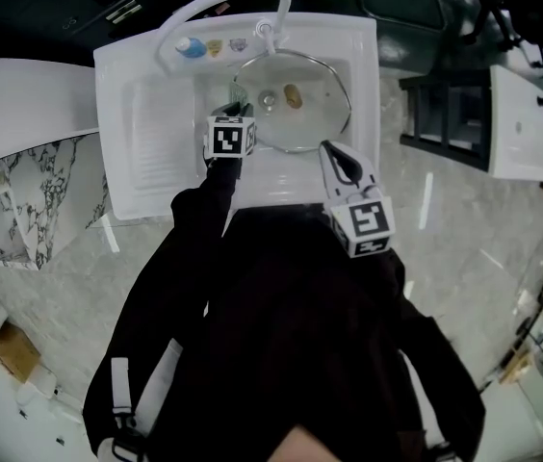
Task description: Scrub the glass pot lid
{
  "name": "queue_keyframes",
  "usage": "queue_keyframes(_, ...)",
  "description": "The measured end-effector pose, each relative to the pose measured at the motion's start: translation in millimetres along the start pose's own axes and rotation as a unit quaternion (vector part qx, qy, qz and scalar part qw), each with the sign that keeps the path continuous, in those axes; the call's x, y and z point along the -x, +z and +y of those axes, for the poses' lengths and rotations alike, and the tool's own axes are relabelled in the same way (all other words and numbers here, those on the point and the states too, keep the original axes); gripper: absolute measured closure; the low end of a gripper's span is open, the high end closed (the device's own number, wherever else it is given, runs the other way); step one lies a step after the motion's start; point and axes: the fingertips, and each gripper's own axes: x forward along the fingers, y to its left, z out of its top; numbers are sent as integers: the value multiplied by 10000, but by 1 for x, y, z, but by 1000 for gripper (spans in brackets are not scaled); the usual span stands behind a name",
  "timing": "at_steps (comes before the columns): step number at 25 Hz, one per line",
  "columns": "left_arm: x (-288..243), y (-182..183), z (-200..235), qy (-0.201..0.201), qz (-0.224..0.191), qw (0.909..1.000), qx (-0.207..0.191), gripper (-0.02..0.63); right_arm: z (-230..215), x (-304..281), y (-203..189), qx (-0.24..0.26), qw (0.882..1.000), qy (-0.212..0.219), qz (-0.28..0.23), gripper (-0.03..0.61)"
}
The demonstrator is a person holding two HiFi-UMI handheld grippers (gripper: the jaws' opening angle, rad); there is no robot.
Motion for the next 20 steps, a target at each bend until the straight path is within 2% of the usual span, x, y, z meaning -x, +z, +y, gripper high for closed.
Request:
queue_keyframes(10, -12, 3, -7, -176, 74, 9998, 112, 551, -17, 5, -1, 72, 9999, 31, 79, 576)
queue_keyframes(20, -23, 2, -12, -105, 154, 9997, 137, 551, -35, 13, -1, 72, 9999, 51, 80, 577)
